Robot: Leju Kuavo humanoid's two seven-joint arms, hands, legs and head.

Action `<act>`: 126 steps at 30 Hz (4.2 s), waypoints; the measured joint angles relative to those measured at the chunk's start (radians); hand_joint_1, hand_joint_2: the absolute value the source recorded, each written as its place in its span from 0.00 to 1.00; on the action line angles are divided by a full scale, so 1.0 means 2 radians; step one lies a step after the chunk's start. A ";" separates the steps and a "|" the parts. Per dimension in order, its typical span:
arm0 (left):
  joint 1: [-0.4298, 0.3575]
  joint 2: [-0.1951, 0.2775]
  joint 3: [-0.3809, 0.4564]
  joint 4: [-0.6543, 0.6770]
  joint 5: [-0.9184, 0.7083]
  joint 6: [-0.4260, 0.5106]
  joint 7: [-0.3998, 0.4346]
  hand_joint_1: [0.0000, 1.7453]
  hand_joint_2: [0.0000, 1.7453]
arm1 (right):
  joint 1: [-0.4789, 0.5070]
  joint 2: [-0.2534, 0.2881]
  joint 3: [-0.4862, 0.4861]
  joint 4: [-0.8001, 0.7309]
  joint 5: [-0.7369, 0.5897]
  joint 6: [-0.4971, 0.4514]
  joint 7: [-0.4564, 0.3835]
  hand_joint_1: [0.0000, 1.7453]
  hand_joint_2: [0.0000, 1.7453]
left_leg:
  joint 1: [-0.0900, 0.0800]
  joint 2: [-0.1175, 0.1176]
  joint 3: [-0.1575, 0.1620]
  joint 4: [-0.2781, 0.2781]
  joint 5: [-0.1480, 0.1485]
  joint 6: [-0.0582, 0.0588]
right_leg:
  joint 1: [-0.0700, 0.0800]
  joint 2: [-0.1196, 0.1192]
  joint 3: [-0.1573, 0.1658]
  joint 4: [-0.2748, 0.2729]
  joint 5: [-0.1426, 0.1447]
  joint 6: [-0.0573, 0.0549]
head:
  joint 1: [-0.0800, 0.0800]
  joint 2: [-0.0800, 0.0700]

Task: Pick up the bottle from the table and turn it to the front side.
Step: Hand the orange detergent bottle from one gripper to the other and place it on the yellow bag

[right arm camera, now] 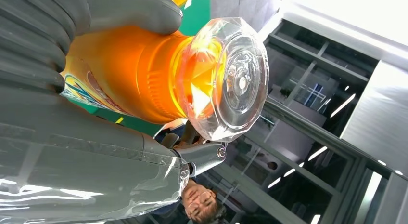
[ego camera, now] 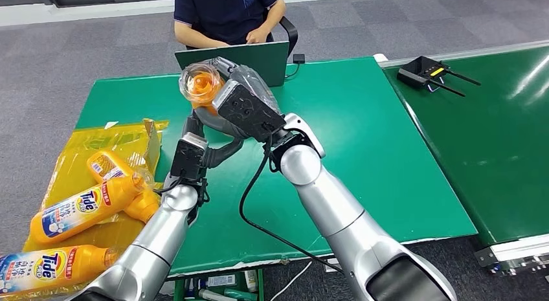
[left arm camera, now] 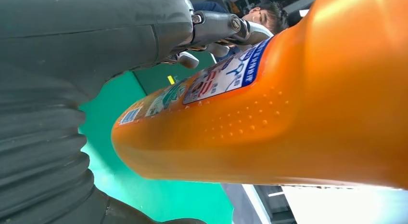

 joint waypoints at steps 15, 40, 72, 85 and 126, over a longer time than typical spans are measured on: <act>-0.023 -0.020 -0.009 0.029 0.002 -0.005 0.000 0.00 1.00 | -0.009 0.012 0.007 0.008 -0.009 -0.001 -0.005 1.00 1.00 | 0.000 0.000 0.000 0.000 0.000 0.000 | 0.000 0.000 0.000 0.000 0.000 0.000 | 0.000 0.000; -0.034 -0.056 -0.007 0.073 0.062 -0.118 -0.001 1.00 1.00 | -0.002 0.011 0.012 0.005 -0.021 -0.019 -0.005 1.00 1.00 | 0.000 0.000 0.000 0.000 0.000 0.000 | 0.000 0.000 0.000 0.000 0.000 0.000 | 0.000 0.000; -0.047 -0.060 0.021 0.119 0.041 -0.114 -0.001 1.00 1.00 | 0.009 0.008 0.013 -0.014 -0.012 -0.019 0.005 0.00 1.00 | 0.000 0.000 0.000 0.000 0.000 0.000 | 0.000 0.000 0.000 0.000 0.000 0.000 | 0.000 0.000; -0.050 -0.044 0.034 0.131 0.015 -0.077 0.000 1.00 1.00 | 0.030 -0.009 0.021 -0.050 0.014 -0.038 0.010 0.00 1.00 | 0.000 0.000 0.000 0.000 0.000 0.000 | 0.000 0.000 0.000 0.000 0.000 0.000 | 0.000 0.000; -0.131 0.108 0.060 0.180 -0.218 0.122 0.028 1.00 1.00 | 0.088 -0.045 0.017 -0.110 0.026 -0.026 -0.008 0.00 1.00 | 0.000 0.000 0.000 0.000 0.000 0.000 | 0.000 0.000 0.000 0.000 0.000 0.000 | 0.000 0.000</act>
